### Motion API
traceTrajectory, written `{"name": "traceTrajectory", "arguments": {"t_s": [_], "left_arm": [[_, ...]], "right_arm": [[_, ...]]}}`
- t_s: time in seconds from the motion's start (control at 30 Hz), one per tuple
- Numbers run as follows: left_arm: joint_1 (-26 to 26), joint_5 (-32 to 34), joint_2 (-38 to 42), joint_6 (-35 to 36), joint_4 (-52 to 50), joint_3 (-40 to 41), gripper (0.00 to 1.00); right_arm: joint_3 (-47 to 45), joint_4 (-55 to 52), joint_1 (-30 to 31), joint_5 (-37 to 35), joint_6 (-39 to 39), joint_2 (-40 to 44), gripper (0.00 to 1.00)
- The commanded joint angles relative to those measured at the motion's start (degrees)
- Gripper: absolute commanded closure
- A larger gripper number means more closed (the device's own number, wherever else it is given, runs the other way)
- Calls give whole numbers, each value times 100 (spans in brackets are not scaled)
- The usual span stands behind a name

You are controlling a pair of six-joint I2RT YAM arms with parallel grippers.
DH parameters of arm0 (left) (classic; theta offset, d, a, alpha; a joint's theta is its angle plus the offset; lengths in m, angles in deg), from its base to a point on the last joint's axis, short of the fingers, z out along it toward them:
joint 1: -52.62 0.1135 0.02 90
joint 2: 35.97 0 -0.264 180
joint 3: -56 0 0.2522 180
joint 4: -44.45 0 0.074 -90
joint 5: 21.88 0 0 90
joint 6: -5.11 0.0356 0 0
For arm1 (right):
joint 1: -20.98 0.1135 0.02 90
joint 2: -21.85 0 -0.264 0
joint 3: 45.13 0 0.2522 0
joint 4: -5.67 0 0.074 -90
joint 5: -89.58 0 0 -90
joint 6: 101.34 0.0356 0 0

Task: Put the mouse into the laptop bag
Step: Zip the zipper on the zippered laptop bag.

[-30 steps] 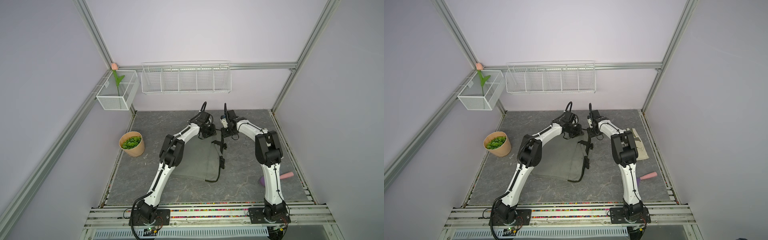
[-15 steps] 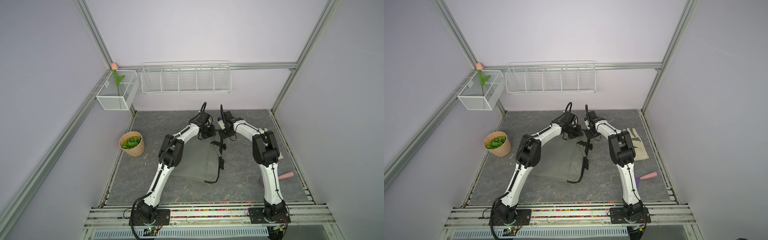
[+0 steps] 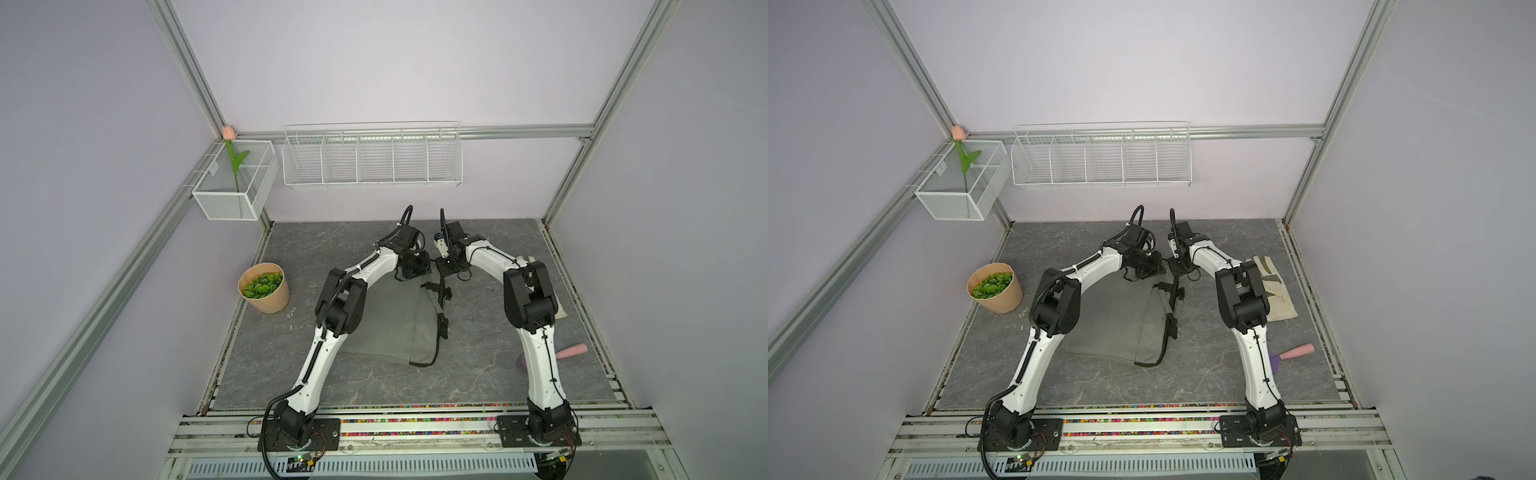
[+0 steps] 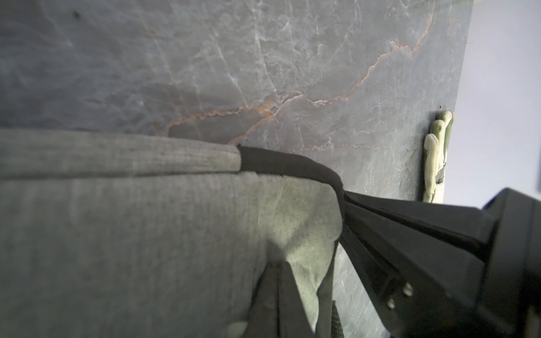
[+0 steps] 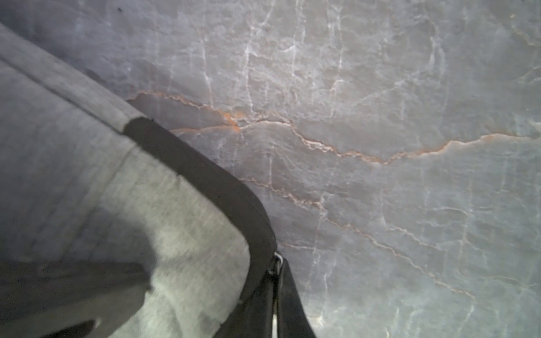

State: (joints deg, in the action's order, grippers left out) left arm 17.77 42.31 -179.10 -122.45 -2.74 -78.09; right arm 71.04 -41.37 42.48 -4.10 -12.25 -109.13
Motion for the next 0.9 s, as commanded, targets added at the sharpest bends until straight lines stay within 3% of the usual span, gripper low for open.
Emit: {"name": "traceTrajectory", "arguments": {"t_s": [0.0,0.17,0.47,0.87], "left_arm": [[-66,154,-145,176,-1204,-34,100],[-137,149,-48,30,-1339,-449,100],[-726,-154,-174,-391,-1056,-917,100],[-619,632,-638,-582,-931,-913,100]], "right_arm": [[-659,-98,-60,113,210,334,93],[-1147,-209,-120,146,380,876,93],[-1662,-212,-181,148,449,1192,93],[-1797,5,-382,752,675,1329,93]]}}
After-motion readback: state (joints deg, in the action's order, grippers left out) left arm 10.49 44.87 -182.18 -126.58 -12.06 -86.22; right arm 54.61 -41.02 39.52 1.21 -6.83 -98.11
